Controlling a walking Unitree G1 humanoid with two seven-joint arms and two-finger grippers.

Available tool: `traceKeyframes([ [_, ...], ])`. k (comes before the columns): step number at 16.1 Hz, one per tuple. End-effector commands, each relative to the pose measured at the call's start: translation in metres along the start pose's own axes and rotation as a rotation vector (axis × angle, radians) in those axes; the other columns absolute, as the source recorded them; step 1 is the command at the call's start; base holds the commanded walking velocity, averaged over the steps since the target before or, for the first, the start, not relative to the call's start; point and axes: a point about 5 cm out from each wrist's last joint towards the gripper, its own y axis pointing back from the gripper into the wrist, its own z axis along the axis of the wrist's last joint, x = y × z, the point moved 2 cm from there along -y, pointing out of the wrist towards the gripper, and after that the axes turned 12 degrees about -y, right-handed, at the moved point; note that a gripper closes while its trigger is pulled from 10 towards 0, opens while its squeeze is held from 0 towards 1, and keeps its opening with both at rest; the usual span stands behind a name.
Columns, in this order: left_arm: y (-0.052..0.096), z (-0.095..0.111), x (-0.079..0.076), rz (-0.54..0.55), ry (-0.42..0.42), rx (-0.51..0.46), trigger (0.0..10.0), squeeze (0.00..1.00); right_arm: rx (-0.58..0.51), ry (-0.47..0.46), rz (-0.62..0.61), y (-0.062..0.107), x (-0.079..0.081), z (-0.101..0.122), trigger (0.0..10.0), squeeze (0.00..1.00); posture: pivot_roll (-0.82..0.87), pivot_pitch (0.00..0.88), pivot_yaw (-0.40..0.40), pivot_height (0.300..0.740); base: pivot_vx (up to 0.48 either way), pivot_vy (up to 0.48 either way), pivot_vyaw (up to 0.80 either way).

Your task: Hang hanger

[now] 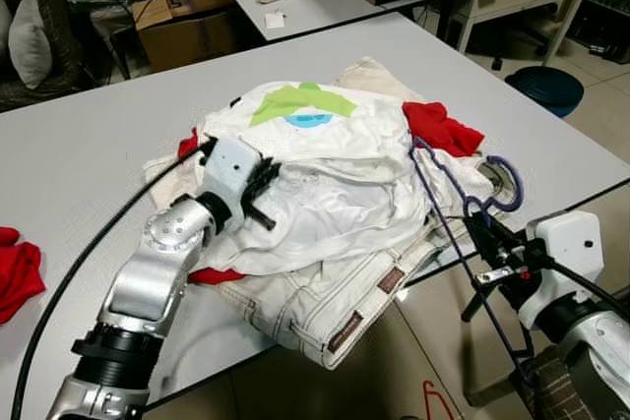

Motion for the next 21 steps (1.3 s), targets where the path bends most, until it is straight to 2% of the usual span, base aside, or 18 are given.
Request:
traceKeyframes([
  [1, 0.001, -0.007, 0.0, 0.005, -0.021, 0.036, 10.0, 0.0, -0.015, 0.013, 0.019, 0.002, 0.005, 0.003, 10.0, 0.0, -0.06, 0.063, 0.106, 0.74, 0.0, 0.0, 0.0],
  [2, 0.001, -0.009, -0.002, -0.012, -0.001, 0.032, 10.0, 1.0, -0.015, 0.013, 0.019, 0.002, 0.005, 0.003, 10.0, 0.0, -0.06, 0.063, 0.109, 0.74, 0.0, 0.0, 0.0],
  [6, 0.004, 0.008, 0.006, -0.035, 0.132, -0.085, 10.0, 1.0, -0.017, 0.012, 0.016, 0.002, 0.005, 0.002, 10.0, 0.0, -0.05, 0.061, 0.115, 0.74, 0.0, 0.0, 0.0],
  [8, 0.013, 0.018, 0.007, -0.116, 0.191, -0.14, 10.0, 1.0, -0.019, 0.007, 0.024, 0.0, 0.008, 0.001, 10.0, 0.0, -0.03, 0.059, 0.12, 0.74, 0.0, 0.0, 0.0],
  [9, 0.013, 0.018, 0.007, -0.122, 0.185, -0.139, 10.0, 1.0, -0.019, 0.007, 0.025, 0.0, 0.008, 0.001, 10.0, 0.0, -0.03, 0.059, 0.12, 0.74, 0.0, 0.0, 0.0],
  [10, 0.017, 0.018, -0.003, -0.204, 0.162, -0.132, 10.0, 1.0, -0.02, 0.005, 0.028, -0.001, 0.01, 0.001, 10.0, 0.0, -0.03, 0.054, 0.122, 0.74, 0.0, 0.0, 0.0],
  [12, 0.017, 0.018, -0.013, -0.246, 0.141, -0.116, 10.0, 1.0, -0.022, 0.004, 0.031, -0.002, 0.011, 0.0, 10.0, 0.0, -0.03, 0.05, 0.126, 0.74, 0.0, 0.0, 0.0],
  [15, 0.012, 0.015, -0.013, -0.193, 0.102, -0.077, 10.0, 1.0, -0.024, 0.005, 0.031, -0.002, 0.012, -0.001, 10.0, 0.0, -0.03, 0.043, 0.13, 0.74, 0.0, 0.0, 0.0],
  [17, 0.007, 0.01, 0.0, -0.087, 0.089, -0.039, 10.0, 1.0, -0.025, 0.006, 0.03, -0.002, 0.013, -0.001, 10.0, 0.0, -0.03, 0.039, 0.131, 0.74, 0.0, 0.0, 0.0],
  [18, 0.007, 0.01, 0.004, -0.059, 0.091, -0.043, 10.0, 0.47, -0.024, 0.006, 0.03, -0.001, 0.013, -0.001, 10.0, 0.0, -0.03, 0.038, 0.131, 0.74, 0.0, 0.0, 0.0],
  [19, 0.008, 0.013, 0.004, -0.064, 0.099, -0.065, 10.0, 0.0, -0.024, 0.007, 0.032, -0.001, 0.013, -0.002, 10.0, 0.0, -0.03, 0.034, 0.131, 0.74, 0.0, 0.0, 0.0],
  [21, 0.01, 0.016, 0.003, -0.078, 0.105, -0.088, 10.0, 0.0, -0.023, 0.008, 0.034, -0.001, 0.013, -0.002, 10.0, 0.0, -0.03, 0.033, 0.131, 0.74, 0.0, 0.0, 0.0],
])
